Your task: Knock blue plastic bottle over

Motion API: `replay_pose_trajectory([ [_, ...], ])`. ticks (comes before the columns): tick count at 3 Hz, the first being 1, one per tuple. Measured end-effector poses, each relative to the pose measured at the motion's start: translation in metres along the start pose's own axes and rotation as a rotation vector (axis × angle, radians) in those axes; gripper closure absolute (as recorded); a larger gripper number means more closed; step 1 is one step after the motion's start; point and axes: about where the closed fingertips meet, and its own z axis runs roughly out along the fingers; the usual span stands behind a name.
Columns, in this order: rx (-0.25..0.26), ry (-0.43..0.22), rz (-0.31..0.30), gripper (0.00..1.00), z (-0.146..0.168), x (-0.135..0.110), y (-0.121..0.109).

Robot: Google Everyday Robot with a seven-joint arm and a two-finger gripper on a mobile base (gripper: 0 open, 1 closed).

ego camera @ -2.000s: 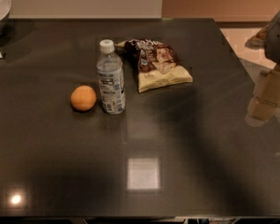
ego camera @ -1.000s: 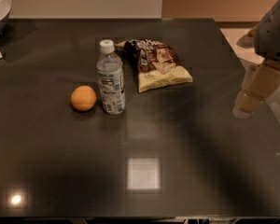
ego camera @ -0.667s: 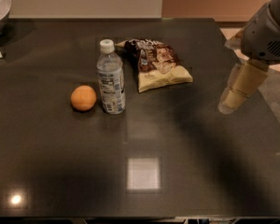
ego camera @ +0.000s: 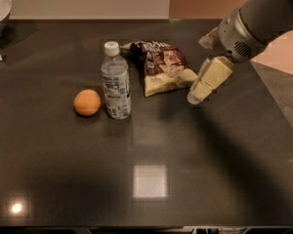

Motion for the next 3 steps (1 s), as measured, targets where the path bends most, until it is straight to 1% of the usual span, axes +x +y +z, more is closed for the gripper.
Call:
replay_pose_trajectory([
  [1,-0.010,-0.042,-0.004,0.00,0.009,-0.011,-0.004],
  [2,-0.085,-0.153,-0.017,0.00,0.040,-0.045,0.003],
  [3,-0.140,-0.230,-0.022,0.00,0.062,-0.072,0.010],
])
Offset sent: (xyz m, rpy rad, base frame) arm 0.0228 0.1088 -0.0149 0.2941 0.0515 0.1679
